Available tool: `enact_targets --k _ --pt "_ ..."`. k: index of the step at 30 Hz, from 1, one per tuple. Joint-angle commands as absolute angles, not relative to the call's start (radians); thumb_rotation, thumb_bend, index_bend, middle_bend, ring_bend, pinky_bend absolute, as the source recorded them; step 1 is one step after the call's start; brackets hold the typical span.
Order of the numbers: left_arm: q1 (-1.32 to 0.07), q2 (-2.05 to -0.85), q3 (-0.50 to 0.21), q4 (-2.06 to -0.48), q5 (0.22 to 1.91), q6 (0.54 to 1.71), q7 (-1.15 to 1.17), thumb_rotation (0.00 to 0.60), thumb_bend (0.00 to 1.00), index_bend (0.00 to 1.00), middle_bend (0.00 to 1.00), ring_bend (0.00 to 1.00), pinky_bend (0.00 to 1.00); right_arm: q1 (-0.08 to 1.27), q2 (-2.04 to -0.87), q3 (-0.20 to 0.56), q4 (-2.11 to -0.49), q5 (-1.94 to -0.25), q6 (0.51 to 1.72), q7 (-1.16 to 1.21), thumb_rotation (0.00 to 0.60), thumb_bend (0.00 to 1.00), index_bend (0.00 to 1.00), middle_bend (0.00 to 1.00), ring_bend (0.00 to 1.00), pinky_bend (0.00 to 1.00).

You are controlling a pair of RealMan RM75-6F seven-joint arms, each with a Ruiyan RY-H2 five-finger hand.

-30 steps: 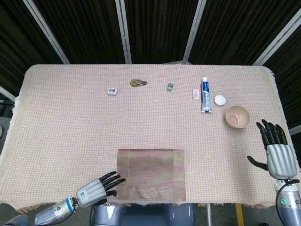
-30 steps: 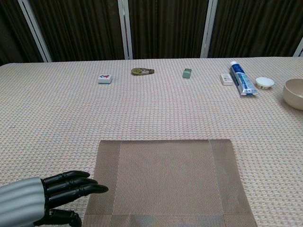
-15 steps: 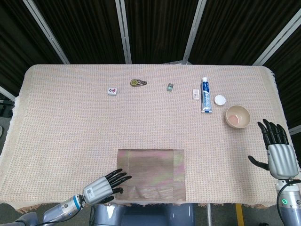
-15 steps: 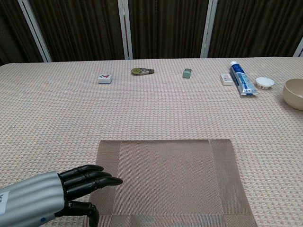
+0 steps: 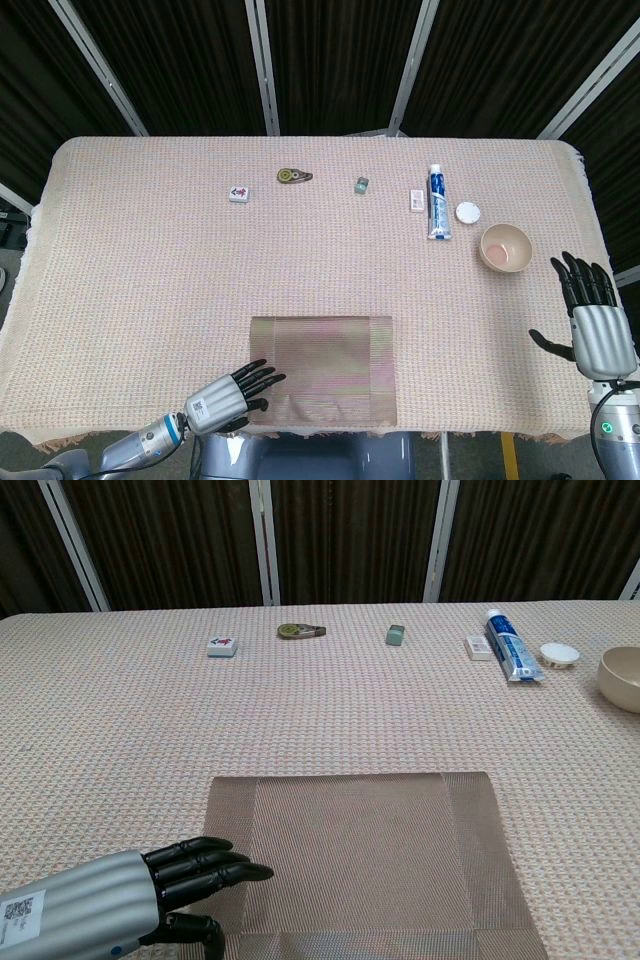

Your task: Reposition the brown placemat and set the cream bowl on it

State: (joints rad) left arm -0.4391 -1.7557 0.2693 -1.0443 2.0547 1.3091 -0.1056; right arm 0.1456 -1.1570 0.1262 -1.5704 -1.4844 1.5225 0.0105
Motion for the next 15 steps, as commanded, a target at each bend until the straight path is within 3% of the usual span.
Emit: enact_targets --k 1,15 --pt "-0.443 -1.755 0.27 -1.048 2.055 1.31 -0.101 0.6 0.34 0.41 0.0 0.0 0.0 0.145 -1.156 0.128 -1.57 -1.483 1.524 0.012 0.6 0.0 0.02 0.0 0.0 0.0" --pt "-0.467 -1.743 0.267 -1.089 2.042 1.3 -0.072 0.6 0.34 0.41 0.0 0.0 0.0 0.145 -1.154 0.131 -1.572 -1.48 1.52 0.014 0.6 0.0 0.02 0.0 0.0 0.0"
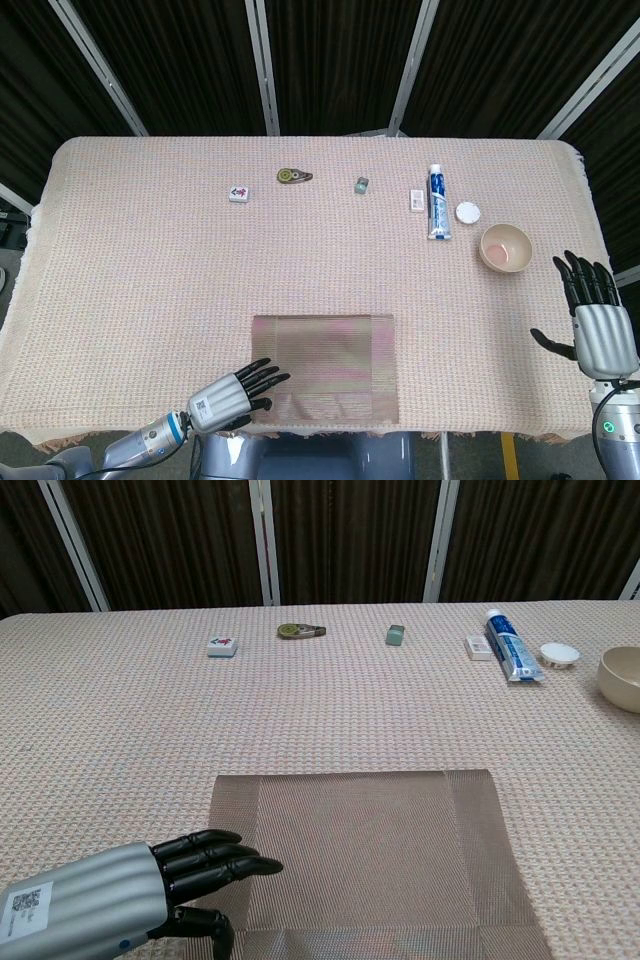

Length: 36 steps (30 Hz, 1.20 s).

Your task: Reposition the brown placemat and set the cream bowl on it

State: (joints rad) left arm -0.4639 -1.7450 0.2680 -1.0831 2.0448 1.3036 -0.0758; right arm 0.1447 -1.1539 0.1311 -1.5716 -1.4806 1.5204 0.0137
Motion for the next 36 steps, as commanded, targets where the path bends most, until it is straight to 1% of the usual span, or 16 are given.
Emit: enact_targets --k 1,9,14,22,29,33,36 --pt "-0.47 -1.743 0.267 -1.093 2.039 1.296 -0.07 0.6 0.34 0.41 0.0 0.0 0.0 0.144 -1.153 0.132 -1.572 -1.48 1.52 0.015 0.6 0.0 0.02 0.0 0.0 0.0" --pt "-0.481 -1.742 0.263 -1.111 2.03 1.283 -0.051 0.6 0.35 0.41 0.0 0.0 0.0 0.144 -1.153 0.131 -1.572 -1.482 1.519 0.016 0.6 0.0 0.02 0.0 0.0 0.0" --pt "-0.486 -1.743 0.262 -1.117 2.017 1.273 -0.046 0.6 0.4 0.41 0.0 0.0 0.0 0.144 -1.152 0.132 -1.573 -1.485 1.52 0.017 0.6 0.0 0.02 0.0 0.0 0.0" --pt "-0.495 -1.742 0.257 -1.131 2.01 1.275 -0.038 0.6 0.4 0.41 0.0 0.0 0.0 0.143 -1.151 0.133 -1.574 -1.484 1.52 0.016 0.6 0.0 0.02 0.0 0.0 0.0" --pt "-0.495 -1.748 0.265 -1.13 1.997 1.256 -0.035 0.6 0.4 0.41 0.0 0.0 0.0 0.141 -1.149 0.134 -1.576 -1.485 1.523 0.019 0.6 0.0 0.03 0.0 0.0 0.0" --pt "-0.493 -1.757 0.268 -1.121 1.988 1.248 -0.038 0.6 0.44 0.42 0.0 0.0 0.0 0.141 -1.146 0.135 -1.577 -1.485 1.523 0.024 0.6 0.0 0.03 0.0 0.0 0.0" --pt "-0.492 -1.766 0.268 -1.11 1.976 1.24 -0.044 0.6 0.45 0.42 0.0 0.0 0.0 0.14 -1.145 0.136 -1.578 -1.487 1.524 0.025 0.6 0.0 0.03 0.0 0.0 0.0"
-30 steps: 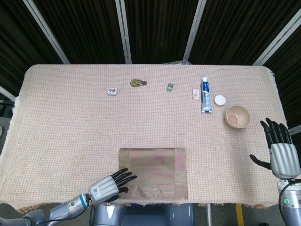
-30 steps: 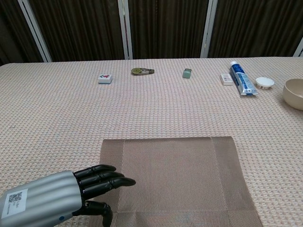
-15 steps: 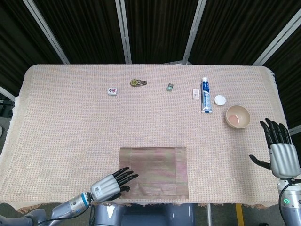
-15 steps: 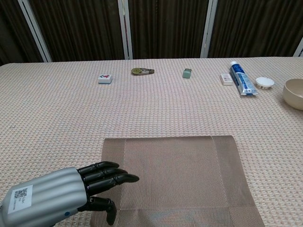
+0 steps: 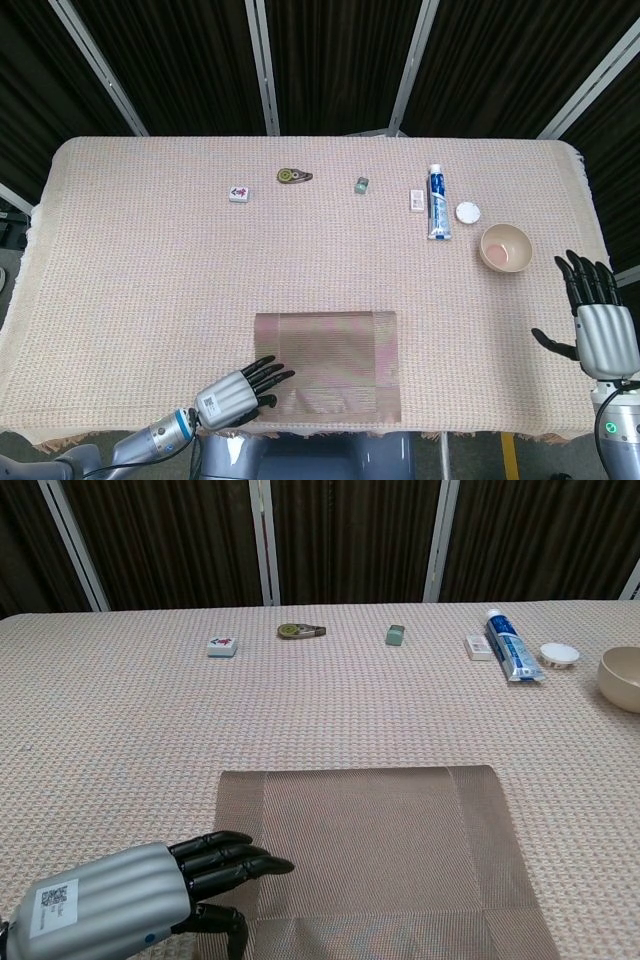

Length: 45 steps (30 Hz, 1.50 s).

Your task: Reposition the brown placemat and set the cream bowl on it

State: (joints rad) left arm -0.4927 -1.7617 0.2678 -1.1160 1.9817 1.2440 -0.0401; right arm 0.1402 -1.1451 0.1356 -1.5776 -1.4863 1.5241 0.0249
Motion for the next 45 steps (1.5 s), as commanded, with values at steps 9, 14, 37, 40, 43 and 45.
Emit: enact_targets --k 9,14,37,40,43,45 --pt "-0.491 -1.779 0.272 -1.097 1.962 1.237 -0.052 0.6 0.51 0.47 0.0 0.0 0.0 0.139 -1.142 0.137 -1.579 -1.488 1.526 0.03 0.6 0.0 0.03 0.0 0.0 0.0" --pt "-0.491 -1.787 0.271 -1.092 1.952 1.242 -0.067 0.6 0.52 0.53 0.0 0.0 0.0 0.138 -1.14 0.137 -1.58 -1.49 1.527 0.034 0.6 0.0 0.03 0.0 0.0 0.0" --pt "-0.516 -1.791 0.226 -1.121 1.914 1.258 -0.095 0.6 0.52 0.65 0.0 0.0 0.0 0.138 -1.142 0.141 -1.575 -1.495 1.531 0.047 0.6 0.0 0.03 0.0 0.0 0.0" --pt "-0.536 -1.791 0.185 -1.155 1.893 1.256 -0.104 0.6 0.52 0.66 0.0 0.0 0.0 0.138 -1.142 0.141 -1.575 -1.495 1.531 0.045 0.6 0.0 0.03 0.0 0.0 0.0" --pt "-0.567 -1.784 0.119 -1.225 1.833 1.221 -0.137 0.6 0.52 0.67 0.0 0.0 0.0 0.139 -1.144 0.141 -1.576 -1.496 1.531 0.042 0.6 0.0 0.03 0.0 0.0 0.0" --pt "-0.59 -1.775 0.059 -1.281 1.776 1.189 -0.15 0.6 0.52 0.67 0.0 0.0 0.0 0.14 -1.145 0.14 -1.578 -1.499 1.531 0.038 0.6 0.0 0.03 0.0 0.0 0.0"
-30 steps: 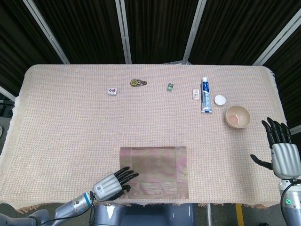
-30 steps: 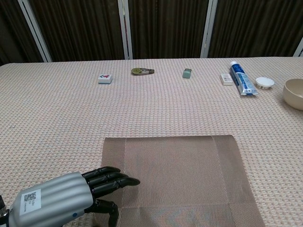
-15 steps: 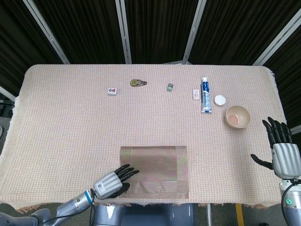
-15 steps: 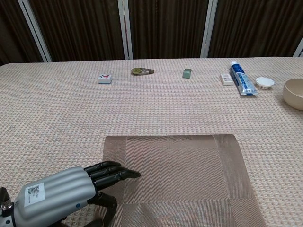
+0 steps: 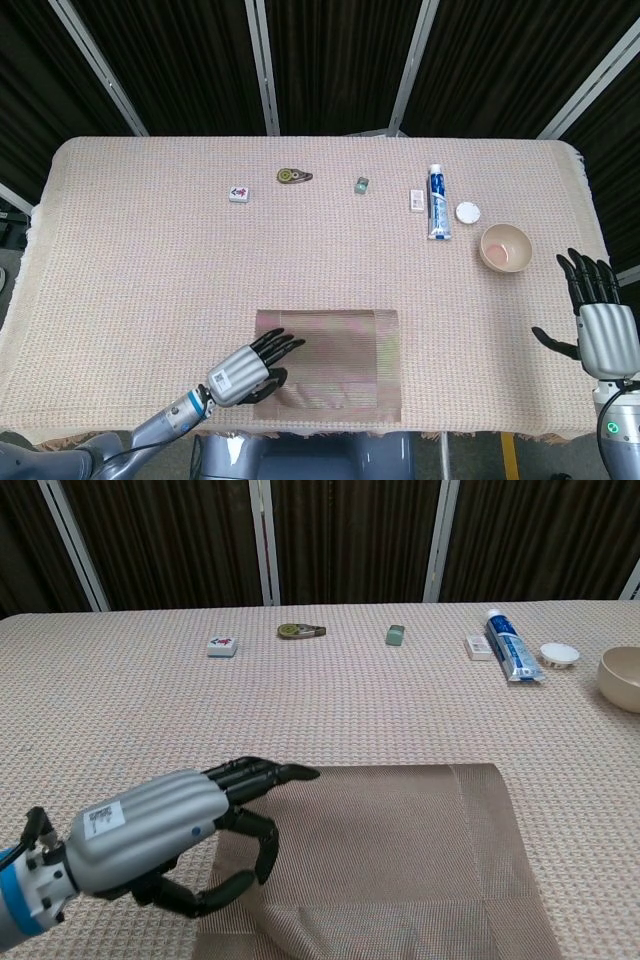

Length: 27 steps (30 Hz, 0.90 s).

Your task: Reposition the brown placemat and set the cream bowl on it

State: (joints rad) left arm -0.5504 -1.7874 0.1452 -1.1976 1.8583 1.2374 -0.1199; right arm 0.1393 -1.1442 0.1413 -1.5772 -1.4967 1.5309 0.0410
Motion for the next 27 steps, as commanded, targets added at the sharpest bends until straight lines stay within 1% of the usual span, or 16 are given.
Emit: enact_targets --k 1,2,5,6,10,12,16,23,27 --pt "-0.603 -1.77 0.023 -1.307 1.745 1.172 -0.149 0.6 0.52 0.67 0.0 0.0 0.0 0.14 -1.146 0.139 -1.579 -1.501 1.531 0.036 0.6 0.0 0.03 0.0 0.0 0.0" --pt "-0.611 -1.765 0.002 -1.321 1.726 1.161 -0.144 0.6 0.52 0.67 0.0 0.0 0.0 0.14 -1.146 0.139 -1.579 -1.503 1.532 0.035 0.6 0.0 0.03 0.0 0.0 0.0" --pt "-0.642 -1.743 -0.098 -1.371 1.637 1.125 -0.112 0.6 0.52 0.68 0.0 0.0 0.0 0.14 -1.146 0.137 -1.581 -1.506 1.533 0.033 0.6 0.0 0.03 0.0 0.0 0.0" --pt "-0.645 -1.74 -0.108 -1.375 1.628 1.121 -0.109 0.6 0.52 0.68 0.0 0.0 0.0 0.139 -1.146 0.137 -1.581 -1.506 1.534 0.034 0.6 0.0 0.03 0.0 0.0 0.0" --pt "-0.665 -1.706 -0.206 -1.366 1.526 1.091 -0.063 0.6 0.53 0.68 0.0 0.0 0.0 0.138 -1.143 0.138 -1.582 -1.505 1.534 0.037 0.6 0.0 0.03 0.0 0.0 0.0" --pt "-0.665 -1.686 -0.234 -1.357 1.474 1.078 -0.045 0.6 0.53 0.68 0.0 0.0 0.0 0.139 -1.142 0.137 -1.583 -1.506 1.533 0.037 0.6 0.0 0.03 0.0 0.0 0.0" --pt "-0.646 -1.651 -0.249 -1.318 1.408 1.068 -0.04 0.6 0.53 0.68 0.0 0.0 0.0 0.139 -1.142 0.138 -1.583 -1.502 1.531 0.034 0.6 0.0 0.03 0.0 0.0 0.0" --pt "-0.605 -1.592 -0.24 -1.261 1.37 1.083 -0.101 0.6 0.53 0.68 0.0 0.0 0.0 0.141 -1.145 0.139 -1.583 -1.496 1.524 0.027 0.6 0.0 0.03 0.0 0.0 0.0" --pt "-0.58 -1.561 -0.224 -1.228 1.364 1.088 -0.143 0.6 0.53 0.68 0.0 0.0 0.0 0.143 -1.147 0.139 -1.584 -1.495 1.52 0.021 0.6 0.0 0.03 0.0 0.0 0.0"
